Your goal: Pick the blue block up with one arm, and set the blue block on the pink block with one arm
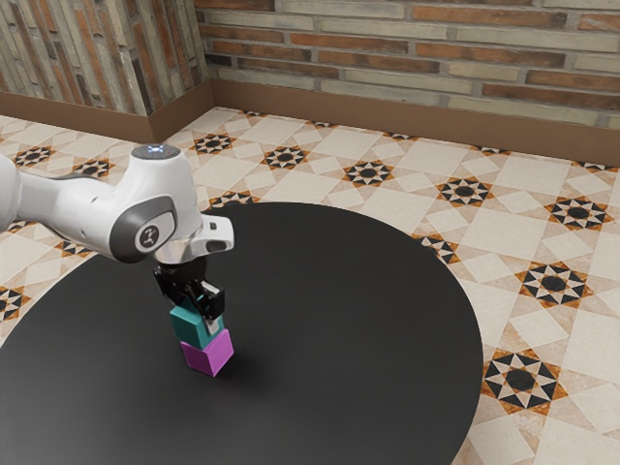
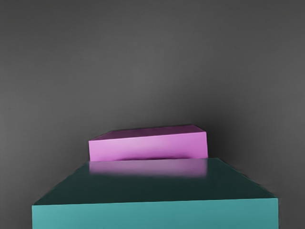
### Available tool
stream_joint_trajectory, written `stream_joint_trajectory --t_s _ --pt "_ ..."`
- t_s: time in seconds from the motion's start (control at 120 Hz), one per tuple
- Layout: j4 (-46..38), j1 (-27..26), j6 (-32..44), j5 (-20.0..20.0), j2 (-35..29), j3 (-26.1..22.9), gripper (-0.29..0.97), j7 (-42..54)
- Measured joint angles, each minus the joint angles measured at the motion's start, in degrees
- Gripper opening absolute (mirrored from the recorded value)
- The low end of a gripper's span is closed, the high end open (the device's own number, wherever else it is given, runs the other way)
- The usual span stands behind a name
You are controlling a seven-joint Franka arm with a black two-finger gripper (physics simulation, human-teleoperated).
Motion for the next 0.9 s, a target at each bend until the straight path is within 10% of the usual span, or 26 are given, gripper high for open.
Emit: stream_joint_trajectory --t_s 0.433,0.9 --pt "0.00 0.43 0.07 -0.04 0.42 -0.22 0.33 0.23" --pt "1.03 0.56 1.48 -1.90 -0.01 -0.15 0.61 2.00"
